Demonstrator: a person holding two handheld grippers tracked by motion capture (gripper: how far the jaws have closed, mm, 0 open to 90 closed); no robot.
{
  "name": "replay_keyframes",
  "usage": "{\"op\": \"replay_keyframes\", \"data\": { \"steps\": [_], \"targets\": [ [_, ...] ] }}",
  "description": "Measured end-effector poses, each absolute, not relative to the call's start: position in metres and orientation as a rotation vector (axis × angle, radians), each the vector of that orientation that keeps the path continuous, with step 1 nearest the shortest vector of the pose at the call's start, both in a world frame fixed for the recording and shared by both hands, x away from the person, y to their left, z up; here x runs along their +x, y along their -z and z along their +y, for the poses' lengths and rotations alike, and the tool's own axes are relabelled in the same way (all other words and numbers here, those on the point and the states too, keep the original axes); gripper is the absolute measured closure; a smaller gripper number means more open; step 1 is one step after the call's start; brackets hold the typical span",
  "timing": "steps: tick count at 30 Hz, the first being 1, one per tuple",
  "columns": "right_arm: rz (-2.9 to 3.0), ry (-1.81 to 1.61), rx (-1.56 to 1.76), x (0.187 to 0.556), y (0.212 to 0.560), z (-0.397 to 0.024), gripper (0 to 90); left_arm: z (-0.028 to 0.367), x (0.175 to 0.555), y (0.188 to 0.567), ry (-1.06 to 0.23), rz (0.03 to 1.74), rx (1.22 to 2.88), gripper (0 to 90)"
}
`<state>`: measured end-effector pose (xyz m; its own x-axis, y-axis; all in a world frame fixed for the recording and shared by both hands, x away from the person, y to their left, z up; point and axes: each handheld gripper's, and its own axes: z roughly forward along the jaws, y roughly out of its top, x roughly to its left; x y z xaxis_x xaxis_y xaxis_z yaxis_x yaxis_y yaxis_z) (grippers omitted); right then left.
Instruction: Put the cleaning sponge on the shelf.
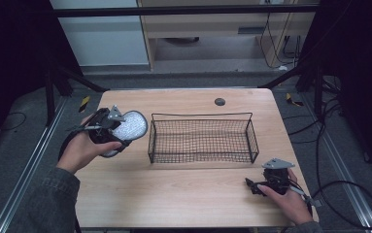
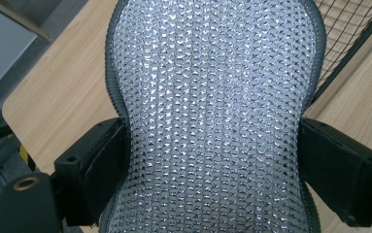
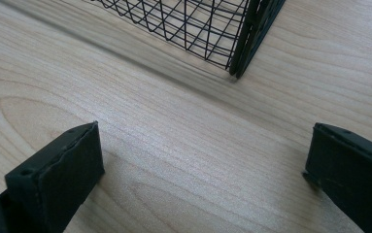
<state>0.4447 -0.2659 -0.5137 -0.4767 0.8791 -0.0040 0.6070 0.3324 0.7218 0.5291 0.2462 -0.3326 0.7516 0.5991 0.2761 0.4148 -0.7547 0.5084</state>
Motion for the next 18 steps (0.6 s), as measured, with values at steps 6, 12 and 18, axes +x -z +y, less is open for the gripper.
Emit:
{"op": "replay_keyframes", "data": {
  "steps": [6, 12, 18],
  "targets": [
    [2.207, -0.939, 1.312, 0.445, 0.514, -0.266, 0.4, 0.238, 0.541, 0.323, -0.591, 0.706, 2.536, 12.7],
    [2.205, -0.936, 1.313, 0.445, 0.514, -0.266, 0.4, 0.228, 0.553, 0.317, -0.557, 0.638, 2.545, 13.0],
    [2.194, -0.928, 1.323, 0.447, 0.514, -0.264, 0.4, 0.206, 0.564, 0.299, -0.549, 0.533, 2.565, 13.0]
  ]
}}
